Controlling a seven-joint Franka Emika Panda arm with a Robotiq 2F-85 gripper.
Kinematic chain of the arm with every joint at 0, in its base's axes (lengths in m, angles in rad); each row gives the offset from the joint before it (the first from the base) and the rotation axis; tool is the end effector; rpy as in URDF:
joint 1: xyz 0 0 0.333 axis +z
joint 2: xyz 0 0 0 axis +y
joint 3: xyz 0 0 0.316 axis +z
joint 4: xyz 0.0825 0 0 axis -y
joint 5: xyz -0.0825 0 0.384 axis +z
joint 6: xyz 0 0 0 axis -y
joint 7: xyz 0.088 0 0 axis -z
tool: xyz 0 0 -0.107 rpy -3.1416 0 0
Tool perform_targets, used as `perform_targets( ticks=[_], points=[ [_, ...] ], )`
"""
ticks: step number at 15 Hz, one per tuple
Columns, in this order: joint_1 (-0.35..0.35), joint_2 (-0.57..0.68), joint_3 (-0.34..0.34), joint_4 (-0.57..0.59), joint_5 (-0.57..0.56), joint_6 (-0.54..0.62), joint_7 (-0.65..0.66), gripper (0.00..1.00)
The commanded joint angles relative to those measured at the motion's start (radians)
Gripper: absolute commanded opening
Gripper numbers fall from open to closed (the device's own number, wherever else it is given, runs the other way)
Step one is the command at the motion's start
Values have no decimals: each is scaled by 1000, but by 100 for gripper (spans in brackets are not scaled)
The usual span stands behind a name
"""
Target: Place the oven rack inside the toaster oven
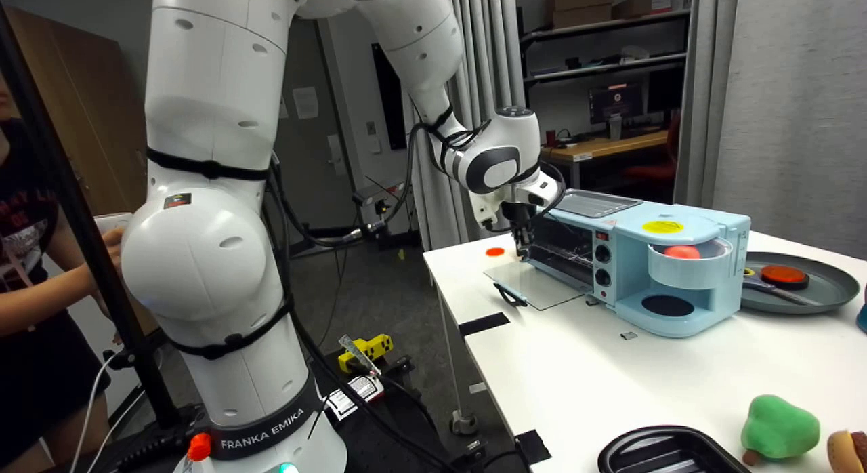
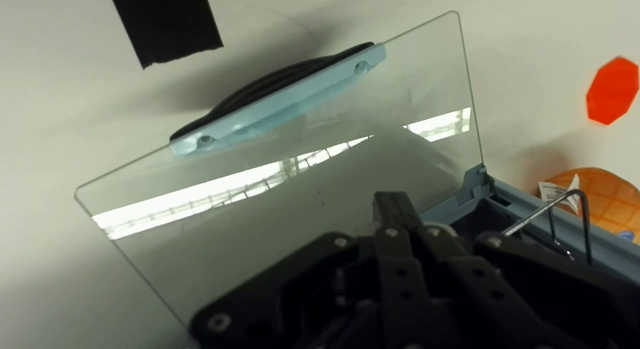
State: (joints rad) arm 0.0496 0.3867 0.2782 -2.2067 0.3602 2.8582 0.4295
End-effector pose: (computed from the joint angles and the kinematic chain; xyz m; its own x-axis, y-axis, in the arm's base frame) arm 0.5530 0.1665 0.2341 0.8843 -0.4618 0.0688 -0.4136 -0.8432 -0.3435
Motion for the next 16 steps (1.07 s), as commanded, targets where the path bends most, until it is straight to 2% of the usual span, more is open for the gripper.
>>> perform_targets(
  ticks=[1, 10, 16],
  points=[
    [103, 32, -116, 72, -64, -31, 28, 0],
    [240, 137, -270, 232, -173, -6, 87, 0],
    [291, 190, -323, 315, -208, -4, 108, 0]
  ],
)
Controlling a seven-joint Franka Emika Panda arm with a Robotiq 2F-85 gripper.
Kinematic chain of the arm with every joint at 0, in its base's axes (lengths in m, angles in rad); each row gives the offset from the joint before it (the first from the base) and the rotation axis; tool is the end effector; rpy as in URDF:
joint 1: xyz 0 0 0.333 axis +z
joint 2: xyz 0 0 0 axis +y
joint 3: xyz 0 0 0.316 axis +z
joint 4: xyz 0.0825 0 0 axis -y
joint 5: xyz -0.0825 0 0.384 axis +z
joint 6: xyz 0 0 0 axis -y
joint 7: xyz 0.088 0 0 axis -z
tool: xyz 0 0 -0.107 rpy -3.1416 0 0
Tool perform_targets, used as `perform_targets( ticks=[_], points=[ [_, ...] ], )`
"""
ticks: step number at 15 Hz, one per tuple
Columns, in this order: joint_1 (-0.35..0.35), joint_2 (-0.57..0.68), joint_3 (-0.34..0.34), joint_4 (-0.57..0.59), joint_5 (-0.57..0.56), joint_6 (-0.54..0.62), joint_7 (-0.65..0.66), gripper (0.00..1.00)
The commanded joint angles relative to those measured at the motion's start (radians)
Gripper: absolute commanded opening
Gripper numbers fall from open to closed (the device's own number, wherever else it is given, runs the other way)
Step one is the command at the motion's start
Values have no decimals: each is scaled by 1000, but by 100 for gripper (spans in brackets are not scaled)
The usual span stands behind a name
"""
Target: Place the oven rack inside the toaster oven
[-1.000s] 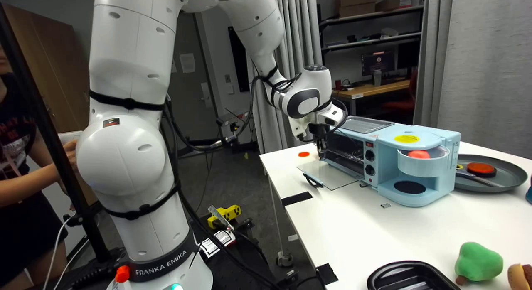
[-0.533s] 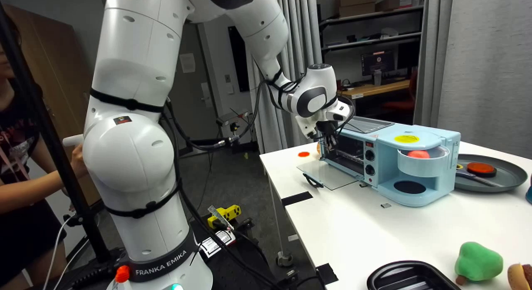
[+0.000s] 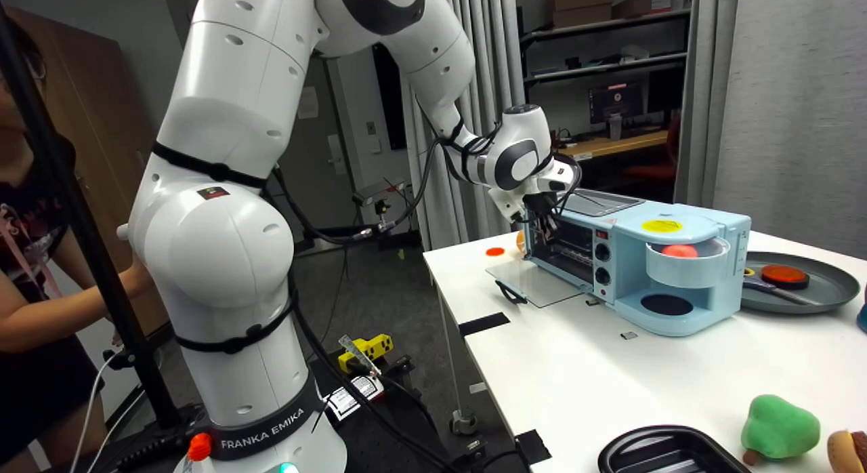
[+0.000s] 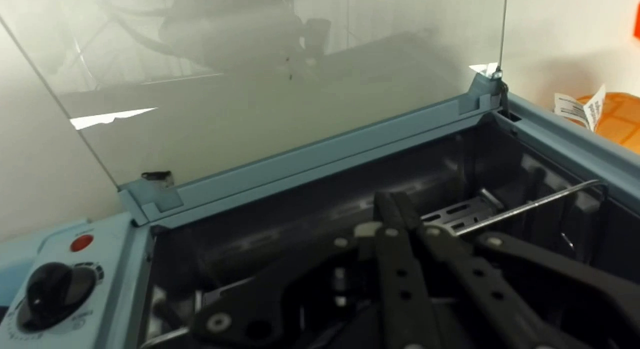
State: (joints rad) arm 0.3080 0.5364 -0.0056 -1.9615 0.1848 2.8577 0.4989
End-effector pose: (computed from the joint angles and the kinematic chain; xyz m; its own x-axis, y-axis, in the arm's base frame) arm 0.6217 0.1837 0.2351 0.8928 -0.3751 0.2496 -0.3119 -0.9143 -0.2584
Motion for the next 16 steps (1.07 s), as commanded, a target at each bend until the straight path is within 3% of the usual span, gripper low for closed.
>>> perform_targets(
  ticks=[1, 4, 11, 16],
  points=[
    [38, 46, -44, 76, -35, -4, 39, 0],
    [37, 40, -41, 69, -23, -7, 30, 0],
    [6, -51, 40, -44, 38, -27, 3, 0],
    [68, -180, 17, -195, 6, 12, 71, 0]
  ],
)
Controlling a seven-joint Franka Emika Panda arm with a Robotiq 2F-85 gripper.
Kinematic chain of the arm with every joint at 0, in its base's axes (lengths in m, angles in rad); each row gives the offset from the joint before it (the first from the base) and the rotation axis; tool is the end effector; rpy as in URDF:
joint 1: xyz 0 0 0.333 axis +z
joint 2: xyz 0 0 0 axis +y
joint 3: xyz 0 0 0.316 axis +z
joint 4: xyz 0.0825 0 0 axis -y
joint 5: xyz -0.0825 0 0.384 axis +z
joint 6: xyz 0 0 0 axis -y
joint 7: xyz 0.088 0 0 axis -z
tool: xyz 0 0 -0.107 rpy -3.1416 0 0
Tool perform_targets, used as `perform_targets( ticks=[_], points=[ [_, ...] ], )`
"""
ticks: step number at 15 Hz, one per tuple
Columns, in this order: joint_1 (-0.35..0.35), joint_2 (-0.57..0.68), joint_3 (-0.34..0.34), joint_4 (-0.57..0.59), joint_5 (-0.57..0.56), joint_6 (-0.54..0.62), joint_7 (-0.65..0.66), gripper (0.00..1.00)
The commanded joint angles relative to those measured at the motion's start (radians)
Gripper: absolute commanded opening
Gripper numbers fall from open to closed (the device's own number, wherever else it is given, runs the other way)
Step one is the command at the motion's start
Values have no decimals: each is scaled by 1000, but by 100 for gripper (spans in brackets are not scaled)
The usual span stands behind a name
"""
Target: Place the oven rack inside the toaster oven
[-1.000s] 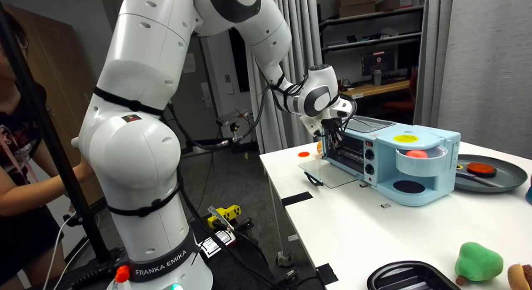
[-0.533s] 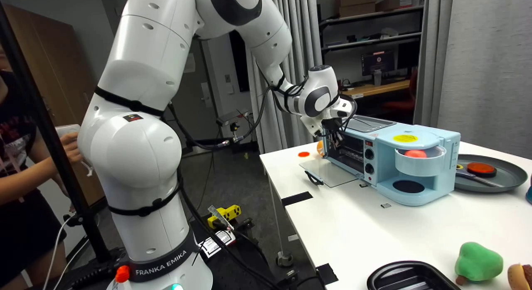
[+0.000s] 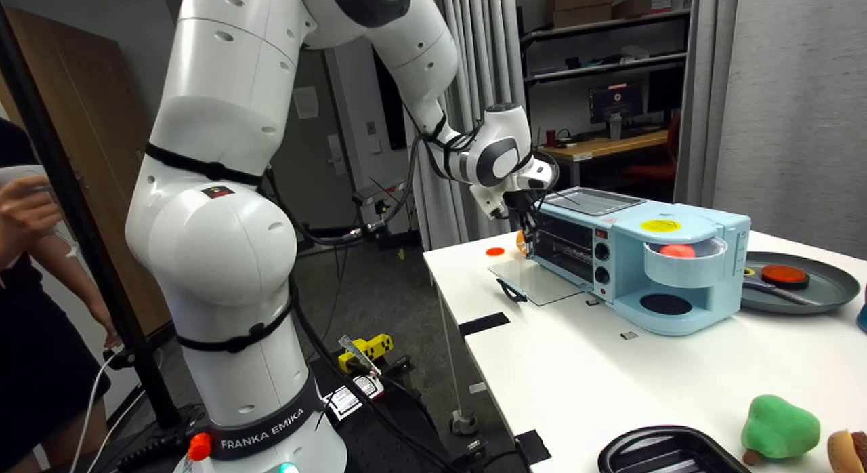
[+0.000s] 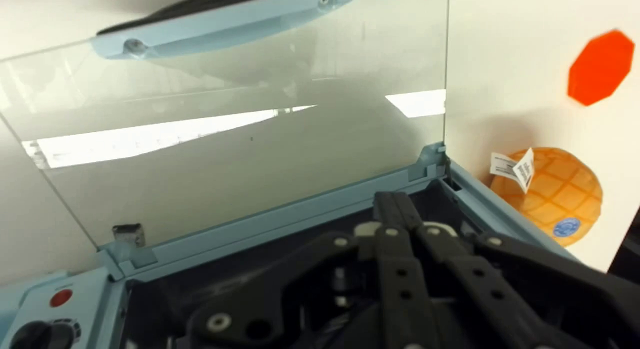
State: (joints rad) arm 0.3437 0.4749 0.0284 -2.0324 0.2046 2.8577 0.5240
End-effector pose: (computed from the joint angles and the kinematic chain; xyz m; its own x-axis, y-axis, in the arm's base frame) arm 0.5915 0.2181 0.2449 0.9077 -0.3584 0.2182 -0.2937 -0.9140 -0.2799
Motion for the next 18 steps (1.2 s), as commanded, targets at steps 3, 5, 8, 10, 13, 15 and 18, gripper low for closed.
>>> perform_targets(
  ticks=[3, 5, 8, 10, 13, 15, 18],
  points=[
    [77, -206, -51, -218, -83, 43, 105, 0],
    [100, -264, -73, -272, -153, 58, 159, 0],
    [147, -333, -131, -327, -281, 73, 251, 0],
    [166, -368, -160, -344, -378, 65, 316, 28],
    [190, -413, -184, -356, -517, 51, 412, 50],
    [186, -430, -185, -359, -590, 53, 450, 66],
    [177, -439, -184, -355, -691, 50, 517, 87]
  ],
)
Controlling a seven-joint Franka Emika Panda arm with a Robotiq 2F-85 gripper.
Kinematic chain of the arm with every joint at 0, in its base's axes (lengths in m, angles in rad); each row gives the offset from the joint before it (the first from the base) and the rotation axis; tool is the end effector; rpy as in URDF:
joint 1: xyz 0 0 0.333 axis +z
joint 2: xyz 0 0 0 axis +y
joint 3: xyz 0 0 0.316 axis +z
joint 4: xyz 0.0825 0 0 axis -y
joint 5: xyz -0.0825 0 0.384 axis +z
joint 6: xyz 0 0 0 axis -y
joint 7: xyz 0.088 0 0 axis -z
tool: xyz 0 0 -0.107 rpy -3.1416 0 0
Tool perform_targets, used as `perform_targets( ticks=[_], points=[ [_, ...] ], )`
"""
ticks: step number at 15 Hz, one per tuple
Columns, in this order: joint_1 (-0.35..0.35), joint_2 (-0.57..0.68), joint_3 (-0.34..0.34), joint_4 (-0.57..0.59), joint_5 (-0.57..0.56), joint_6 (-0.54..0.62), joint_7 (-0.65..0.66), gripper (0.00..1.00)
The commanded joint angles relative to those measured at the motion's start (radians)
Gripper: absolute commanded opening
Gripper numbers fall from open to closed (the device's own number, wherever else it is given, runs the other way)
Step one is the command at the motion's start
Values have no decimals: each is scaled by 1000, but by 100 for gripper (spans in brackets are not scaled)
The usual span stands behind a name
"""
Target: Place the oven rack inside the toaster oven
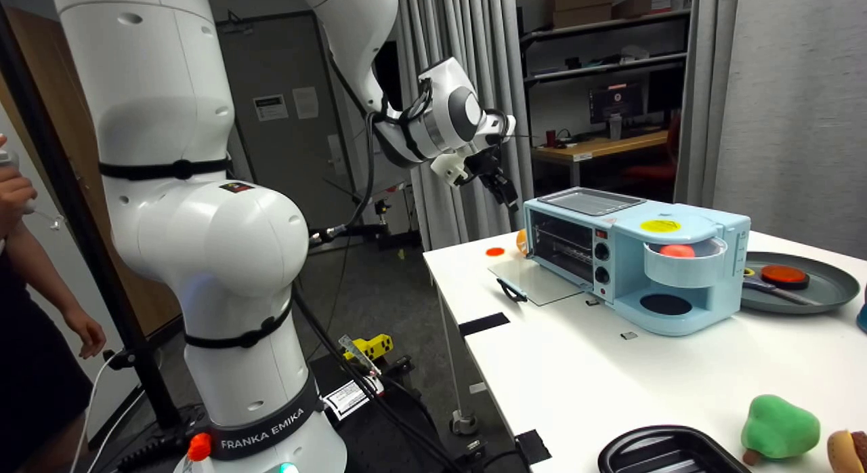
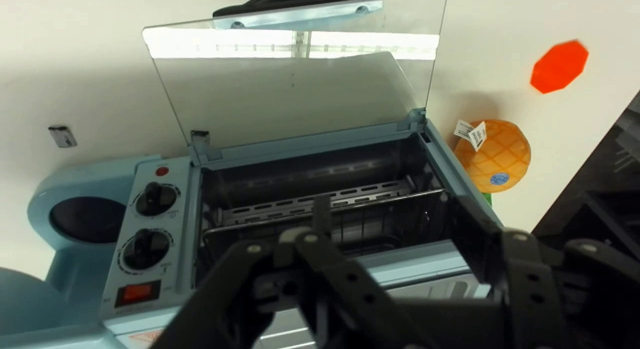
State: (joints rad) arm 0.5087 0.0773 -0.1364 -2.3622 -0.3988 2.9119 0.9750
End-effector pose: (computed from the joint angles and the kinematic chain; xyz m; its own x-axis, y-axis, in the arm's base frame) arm 0.4952 0.2193 0.3436 0.8620 -0.2492 0.4415 -0.1834 -0.9651 -0.1867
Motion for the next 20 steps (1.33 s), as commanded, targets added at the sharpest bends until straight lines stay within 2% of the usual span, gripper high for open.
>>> perform_targets(
  ticks=[1, 2, 3, 5, 6, 20],
  points=[
    [10, -44, -20, -24, -115, -7, 86, 94],
    [9, -47, -19, -25, -134, -9, 100, 100],
    [8, -49, -16, -26, -145, -12, 110, 100],
    [7, -50, -12, -29, -156, -13, 122, 100],
    [0, -13, -6, -2, -120, -2, 86, 100],
    [0, -8, -5, -2, -121, -2, 87, 100]
  ],
)
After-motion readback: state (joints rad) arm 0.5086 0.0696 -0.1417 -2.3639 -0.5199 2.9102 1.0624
